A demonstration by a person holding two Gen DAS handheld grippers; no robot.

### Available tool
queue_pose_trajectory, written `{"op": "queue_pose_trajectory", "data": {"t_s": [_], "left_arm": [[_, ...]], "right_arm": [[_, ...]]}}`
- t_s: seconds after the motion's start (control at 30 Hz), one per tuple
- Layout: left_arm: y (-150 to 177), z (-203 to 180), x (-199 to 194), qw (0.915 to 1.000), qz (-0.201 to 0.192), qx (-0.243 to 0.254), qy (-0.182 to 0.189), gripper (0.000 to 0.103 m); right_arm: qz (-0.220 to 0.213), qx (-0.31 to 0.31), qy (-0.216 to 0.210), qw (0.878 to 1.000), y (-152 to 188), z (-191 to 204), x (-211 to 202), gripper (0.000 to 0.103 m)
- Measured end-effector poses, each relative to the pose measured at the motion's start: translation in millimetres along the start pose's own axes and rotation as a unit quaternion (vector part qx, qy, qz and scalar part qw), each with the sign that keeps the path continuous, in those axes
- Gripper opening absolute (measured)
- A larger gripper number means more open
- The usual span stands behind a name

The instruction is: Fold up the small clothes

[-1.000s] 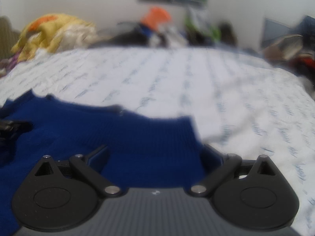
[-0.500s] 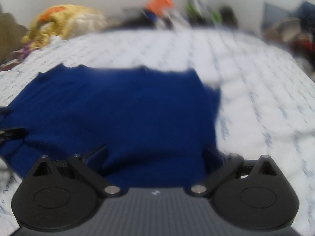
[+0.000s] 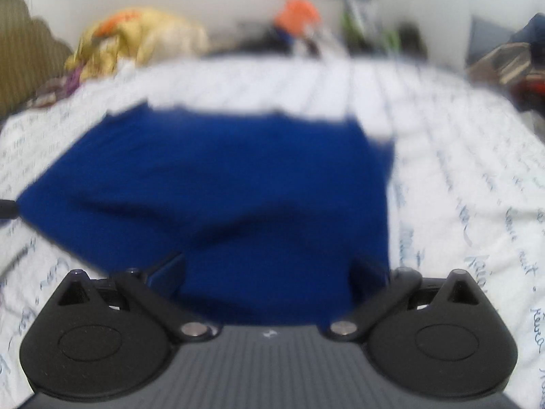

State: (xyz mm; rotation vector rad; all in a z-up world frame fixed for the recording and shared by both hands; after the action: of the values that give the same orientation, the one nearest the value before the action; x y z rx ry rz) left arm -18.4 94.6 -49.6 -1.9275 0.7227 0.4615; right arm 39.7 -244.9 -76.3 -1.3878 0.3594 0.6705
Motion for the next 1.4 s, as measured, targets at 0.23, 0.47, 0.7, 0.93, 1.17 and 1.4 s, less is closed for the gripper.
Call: {"op": "queue_pose_trajectory", "data": {"t_s": [0.23, 0.47, 0.7, 0.93, 1.17, 1.4], "left_arm": [[-18, 4, 24, 0.9844, -0.001, -0.162, 0.069, 0.102], [-25, -4, 29, 0.9918, -0.004, -0.123, -0.035, 0.063], [-26, -3, 25, 0.9888, -0.001, -0.052, -0.140, 0.007], [-31, -196, 27, 0.9563, -0.085, 0.280, -0.009, 0.006], [63, -285, 49, 0.8986, -0.042, 0.423, 0.109, 0.006], [74, -281, 52, 0.8975, -0.019, 0.424, 0.120, 0.006]], "right_arm": [[0.006, -0.012, -0.002, 1.000, 9, 0, 10, 0.103], [0.002, 0.004, -0.021, 1.000, 5, 1, 3, 0.103], [-0.008, 0.073, -0.066, 0.995, -4, -10, -8, 0.103], [-0.017, 0.385, -0.249, 0.888, -78, -87, -41, 0.103], [0.099, 0.431, -0.309, 0.842, -88, -82, 17, 0.103], [0.126, 0.418, -0.280, 0.855, -73, -75, 50, 0.103]]}}
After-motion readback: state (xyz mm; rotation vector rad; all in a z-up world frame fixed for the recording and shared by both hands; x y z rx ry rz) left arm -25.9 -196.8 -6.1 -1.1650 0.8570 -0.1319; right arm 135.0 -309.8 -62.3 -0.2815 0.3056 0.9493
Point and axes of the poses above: each gripper's, at about its wrist camera, not at the fingertips, and x roughly the way its jaws point, z to its left, y to its underside, the point moved 10 cm from there along x, roughly the way its jaws point, and after that the axes turned 9 degrees about x, right-handed, at the moved point
